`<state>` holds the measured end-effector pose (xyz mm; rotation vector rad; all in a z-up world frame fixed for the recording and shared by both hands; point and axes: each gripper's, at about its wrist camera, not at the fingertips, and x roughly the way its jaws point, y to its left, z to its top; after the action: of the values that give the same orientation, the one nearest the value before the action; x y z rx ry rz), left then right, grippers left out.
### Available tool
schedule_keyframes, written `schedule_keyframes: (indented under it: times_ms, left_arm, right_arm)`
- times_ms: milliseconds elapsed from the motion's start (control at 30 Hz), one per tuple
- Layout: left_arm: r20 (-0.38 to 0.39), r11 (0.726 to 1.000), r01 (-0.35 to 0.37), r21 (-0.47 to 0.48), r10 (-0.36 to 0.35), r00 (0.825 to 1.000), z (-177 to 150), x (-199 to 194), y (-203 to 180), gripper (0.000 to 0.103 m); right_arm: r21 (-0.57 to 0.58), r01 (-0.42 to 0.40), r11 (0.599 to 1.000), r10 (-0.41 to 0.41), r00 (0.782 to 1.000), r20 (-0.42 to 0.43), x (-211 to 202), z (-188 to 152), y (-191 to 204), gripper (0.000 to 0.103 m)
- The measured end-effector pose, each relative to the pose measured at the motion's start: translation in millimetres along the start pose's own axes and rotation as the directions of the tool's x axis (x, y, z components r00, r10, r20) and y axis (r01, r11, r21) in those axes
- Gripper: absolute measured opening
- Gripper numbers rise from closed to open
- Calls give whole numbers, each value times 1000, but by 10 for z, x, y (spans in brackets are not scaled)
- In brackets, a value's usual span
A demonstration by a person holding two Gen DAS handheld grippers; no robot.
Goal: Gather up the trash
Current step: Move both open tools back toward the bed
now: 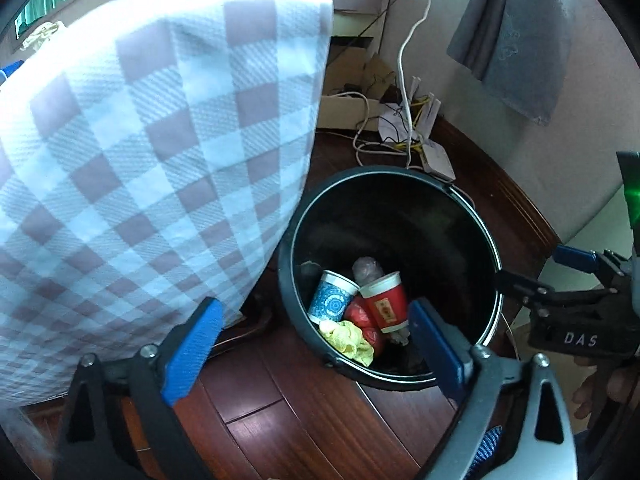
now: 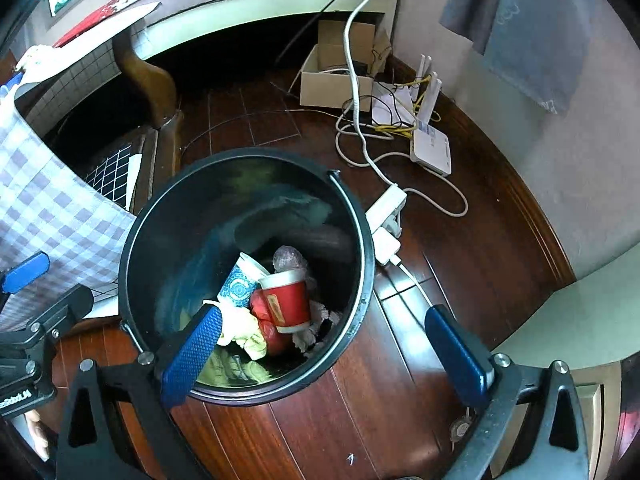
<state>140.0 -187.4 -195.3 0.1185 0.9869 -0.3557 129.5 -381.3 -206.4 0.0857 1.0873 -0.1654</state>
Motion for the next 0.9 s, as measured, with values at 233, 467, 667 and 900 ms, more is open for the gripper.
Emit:
schedule_keyframes:
  times_ms: [233, 467, 667, 900]
  left_arm:
    - [7, 1000, -22, -13, 22, 1000, 6, -102, 35, 100]
    - [18, 1000, -29, 1, 29, 999, 16, -188, 67, 101]
    - [23, 999, -33, 1, 33, 999, 9, -247, 67, 102]
    - [40, 999, -45, -4, 46, 998, 1, -378, 125, 102]
  right_arm:
    - [-31, -2, 1000, 3, 1000, 20, -122, 16, 111, 102]
    - [-38, -5, 999, 6, 999, 33, -204, 33, 163, 102]
    - [-49, -6, 999, 8, 999, 48, -284, 7, 203, 102]
    - [-50, -11, 999, 14, 998, 66, -419, 11, 229, 102]
